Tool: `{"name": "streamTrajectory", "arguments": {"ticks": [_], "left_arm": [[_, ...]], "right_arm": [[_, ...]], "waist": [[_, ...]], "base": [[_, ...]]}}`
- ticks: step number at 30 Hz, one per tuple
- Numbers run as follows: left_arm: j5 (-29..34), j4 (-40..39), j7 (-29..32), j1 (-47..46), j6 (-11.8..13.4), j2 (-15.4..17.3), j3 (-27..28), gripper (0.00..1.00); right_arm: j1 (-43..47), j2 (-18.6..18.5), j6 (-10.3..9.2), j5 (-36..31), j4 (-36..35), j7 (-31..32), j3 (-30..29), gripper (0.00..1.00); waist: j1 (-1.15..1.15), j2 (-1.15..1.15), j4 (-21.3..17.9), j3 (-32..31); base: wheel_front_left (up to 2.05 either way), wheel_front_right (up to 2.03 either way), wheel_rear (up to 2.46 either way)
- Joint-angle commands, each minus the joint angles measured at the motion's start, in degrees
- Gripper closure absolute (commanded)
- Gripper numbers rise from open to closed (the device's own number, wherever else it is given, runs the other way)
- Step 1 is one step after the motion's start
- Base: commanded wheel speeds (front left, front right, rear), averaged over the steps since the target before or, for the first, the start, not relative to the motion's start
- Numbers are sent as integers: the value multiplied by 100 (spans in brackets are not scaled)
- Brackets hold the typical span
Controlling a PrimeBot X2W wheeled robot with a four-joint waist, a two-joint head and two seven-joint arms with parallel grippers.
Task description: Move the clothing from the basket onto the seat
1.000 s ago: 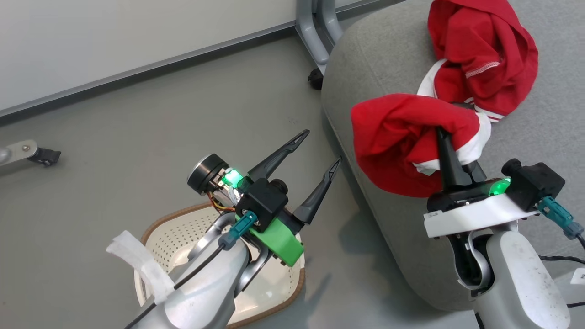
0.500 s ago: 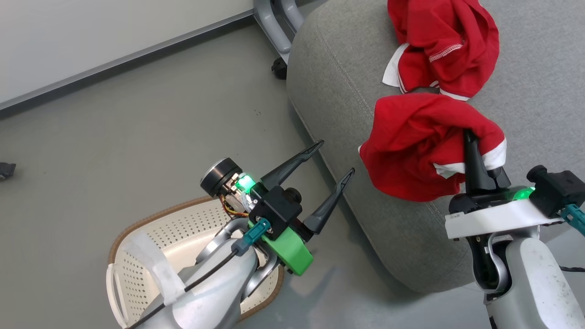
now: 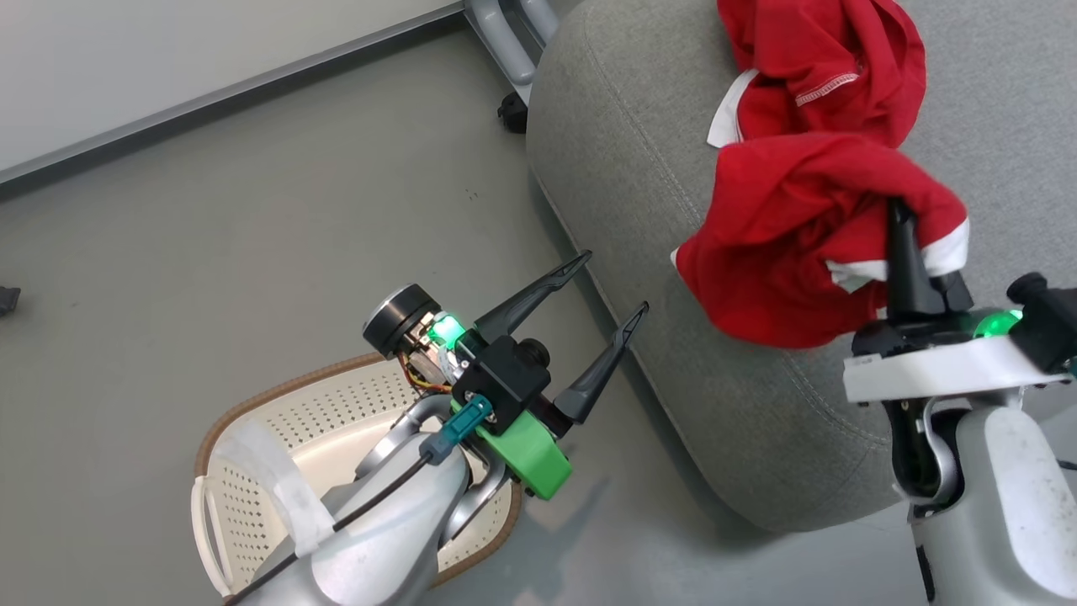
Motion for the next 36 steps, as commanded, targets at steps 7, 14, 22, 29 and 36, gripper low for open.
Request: {"name": "streamTrajectory", "arguments": {"ticks": [7,14,22,29,36], "left_arm": [[73,-22,-20,-227,-19,68,19,0],[138,-21,-20,-538,-18,142,-63,0],[215,-45,-20,-941,-18,165,-168,0],[249,-74,-20,-1198,-18,147,-230,0],[274,-87,-20,-1265,-17,194,-176,0]], "right_arm": [[-948,-37,-2,-128,66,-13,-369,100],[-2215,-347,-2,-221,191,-13,-755,100],[-3707,-1017,-3,-397,609,-13,-1314,100],[-4595,-1786,-3,-525,1324,-13,-1748,100],[-4510,-1944,-3,-447,2090,-13,-1741,100]], "waist": [[0,0,108,391],[0,0,249,1058],[0,0,427,1707],[0,0,561,2000],[0,0,549,2136]], "base": [[0,0,0],[0,0,0],[0,0,0],[0,0,0],[0,0,0]]}}
